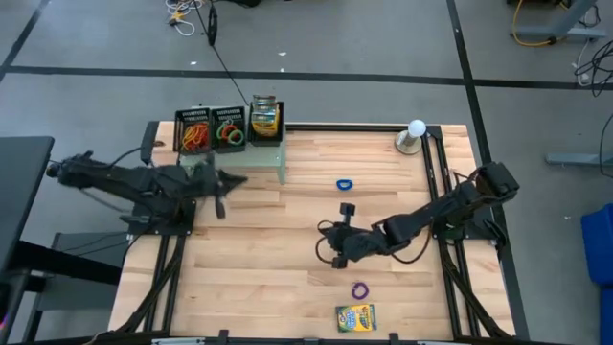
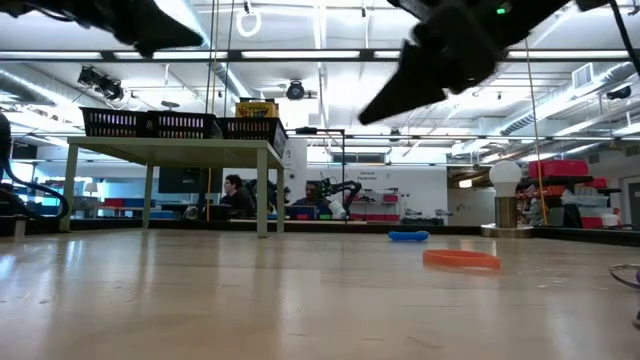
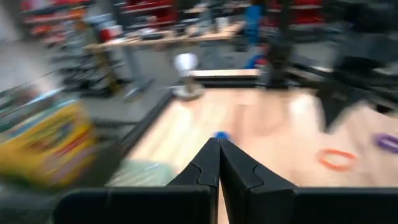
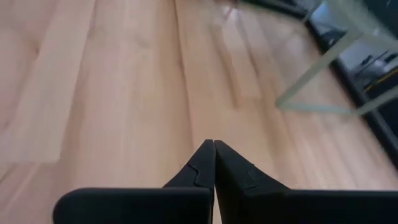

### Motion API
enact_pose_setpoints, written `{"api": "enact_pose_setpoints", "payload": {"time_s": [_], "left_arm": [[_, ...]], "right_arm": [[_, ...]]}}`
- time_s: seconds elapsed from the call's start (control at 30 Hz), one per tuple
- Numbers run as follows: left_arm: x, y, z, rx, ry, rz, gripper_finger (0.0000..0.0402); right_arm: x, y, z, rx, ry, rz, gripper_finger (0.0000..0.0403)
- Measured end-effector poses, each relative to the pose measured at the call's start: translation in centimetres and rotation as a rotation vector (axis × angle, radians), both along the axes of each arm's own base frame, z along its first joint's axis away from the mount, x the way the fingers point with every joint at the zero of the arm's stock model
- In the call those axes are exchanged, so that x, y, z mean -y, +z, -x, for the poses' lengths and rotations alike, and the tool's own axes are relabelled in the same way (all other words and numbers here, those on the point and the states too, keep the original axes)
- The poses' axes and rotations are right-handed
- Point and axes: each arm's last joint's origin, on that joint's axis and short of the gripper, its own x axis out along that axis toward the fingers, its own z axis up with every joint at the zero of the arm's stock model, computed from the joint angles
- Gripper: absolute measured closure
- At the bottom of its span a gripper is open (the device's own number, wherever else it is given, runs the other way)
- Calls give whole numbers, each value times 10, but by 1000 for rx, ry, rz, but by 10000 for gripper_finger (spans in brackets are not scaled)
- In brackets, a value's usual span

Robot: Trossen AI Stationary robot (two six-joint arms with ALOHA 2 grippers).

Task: Pick & Place Office Desk Supplies
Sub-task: Put the crayon box into the right black bin on the shelf

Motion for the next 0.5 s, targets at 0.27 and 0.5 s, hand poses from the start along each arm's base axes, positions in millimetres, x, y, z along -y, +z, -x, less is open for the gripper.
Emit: {"api": "enact_pose_setpoints", "payload": {"time_s": [0.27, 0.5], "left_arm": [[38, -8, -41, 0, -509, -22, 394], [24, -5, -69, 134, -730, -38, 394]], "right_arm": [[-16, -10, 28, -164, -45, -57, 397], [-27, -12, 40, -214, -33, -71, 396]]}}
